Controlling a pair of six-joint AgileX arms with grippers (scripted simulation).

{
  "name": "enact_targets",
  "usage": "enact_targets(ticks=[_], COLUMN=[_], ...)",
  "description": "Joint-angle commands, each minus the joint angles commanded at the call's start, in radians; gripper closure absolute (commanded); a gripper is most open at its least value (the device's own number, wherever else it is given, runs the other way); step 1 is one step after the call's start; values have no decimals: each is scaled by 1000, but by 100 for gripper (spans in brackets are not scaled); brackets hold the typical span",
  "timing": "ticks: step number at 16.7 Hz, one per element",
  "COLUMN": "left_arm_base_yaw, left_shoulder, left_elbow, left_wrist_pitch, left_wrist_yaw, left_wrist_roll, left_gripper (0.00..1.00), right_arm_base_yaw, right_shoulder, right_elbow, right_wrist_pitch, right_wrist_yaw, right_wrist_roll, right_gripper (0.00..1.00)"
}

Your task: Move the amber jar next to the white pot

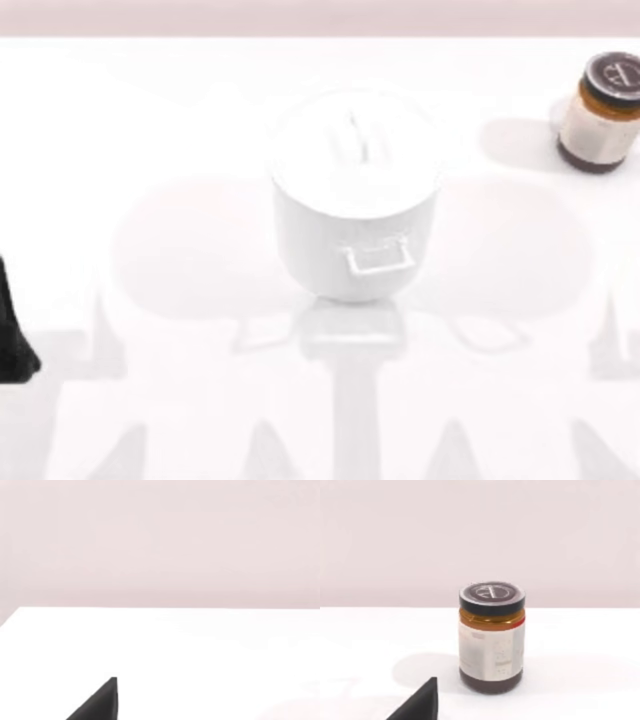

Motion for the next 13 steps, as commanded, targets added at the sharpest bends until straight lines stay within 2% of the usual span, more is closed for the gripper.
enact_targets(ticks=[6,13], left_arm_base_yaw=[0,0], left_shoulder=[0,0], left_elbow=[0,0], left_wrist_pitch=[0,0], left_wrist_yaw=[0,0], left_wrist_roll=[0,0], left_gripper=[0,0], right_arm_base_yaw=[-3,-7], right_shoulder=[73,482], right_elbow=[72,457], right_wrist_pitch=[-47,-309], right_wrist_yaw=[4,10], right_wrist_roll=[-2,-14], right_gripper=[0,0])
